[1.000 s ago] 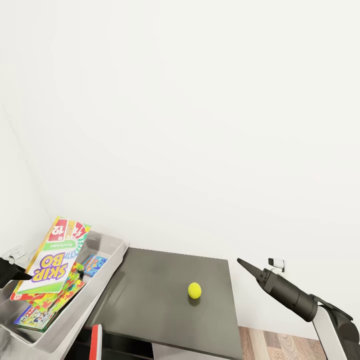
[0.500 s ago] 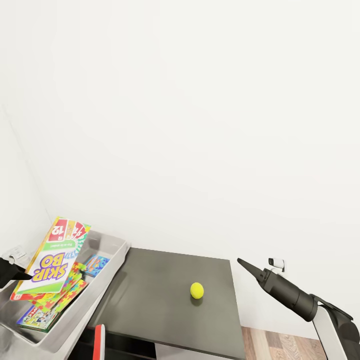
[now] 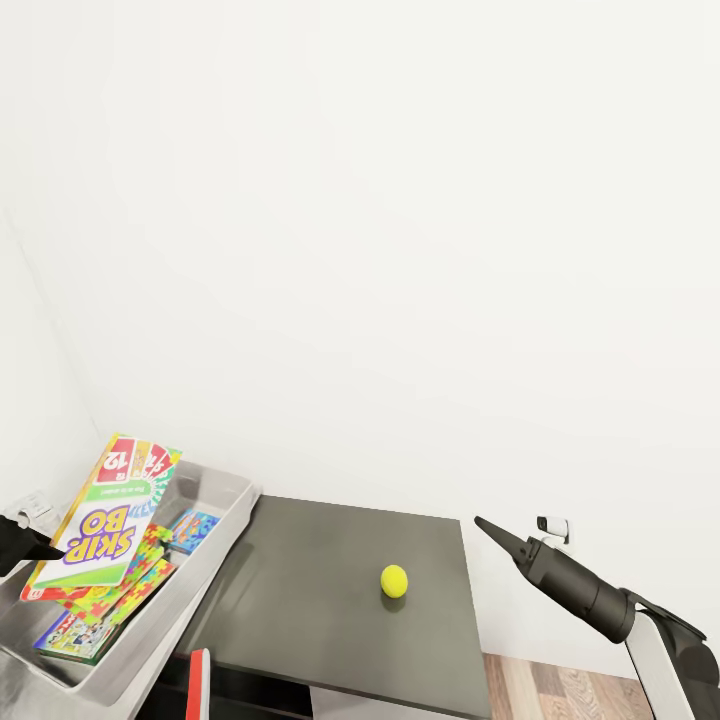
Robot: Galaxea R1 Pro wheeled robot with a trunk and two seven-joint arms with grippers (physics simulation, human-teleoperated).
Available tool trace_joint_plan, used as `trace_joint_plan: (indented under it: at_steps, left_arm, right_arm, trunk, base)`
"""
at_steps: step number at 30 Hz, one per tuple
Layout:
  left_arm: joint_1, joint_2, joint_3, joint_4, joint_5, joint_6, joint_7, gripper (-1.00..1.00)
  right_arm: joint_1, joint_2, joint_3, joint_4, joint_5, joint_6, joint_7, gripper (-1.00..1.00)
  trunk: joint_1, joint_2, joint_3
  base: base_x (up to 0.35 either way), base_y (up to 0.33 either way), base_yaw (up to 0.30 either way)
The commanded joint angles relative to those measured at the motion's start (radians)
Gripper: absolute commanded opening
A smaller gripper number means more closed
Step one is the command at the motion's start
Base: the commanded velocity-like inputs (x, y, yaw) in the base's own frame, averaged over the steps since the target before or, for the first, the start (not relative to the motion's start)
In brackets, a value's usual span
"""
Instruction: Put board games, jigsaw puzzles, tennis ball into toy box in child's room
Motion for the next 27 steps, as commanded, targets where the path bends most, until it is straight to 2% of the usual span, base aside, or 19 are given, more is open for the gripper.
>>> trace_joint_plan:
  at_steps: [1,27]
  left_arm:
    - [-0.001,-0.001,0.002,-0.001,-0.009,0.011,-0.008,-1.00]
    - [-0.001,0.000,0.003,-0.001,-0.008,0.007,-0.010,-1.00]
  right_arm:
    - [-0.001,0.000,0.000,0.000,-0.004,0.006,0.001,1.00]
    - [0.000,0.000,0.000,-0.001,-0.004,0.008,-0.001,1.00]
  trunk:
    - [0.000,-0.001,-0.001]
    - [0.000,-0.001,-0.005]
  base:
    - [0.000,0.000,0.000]
    - [0.000,0.000,0.000]
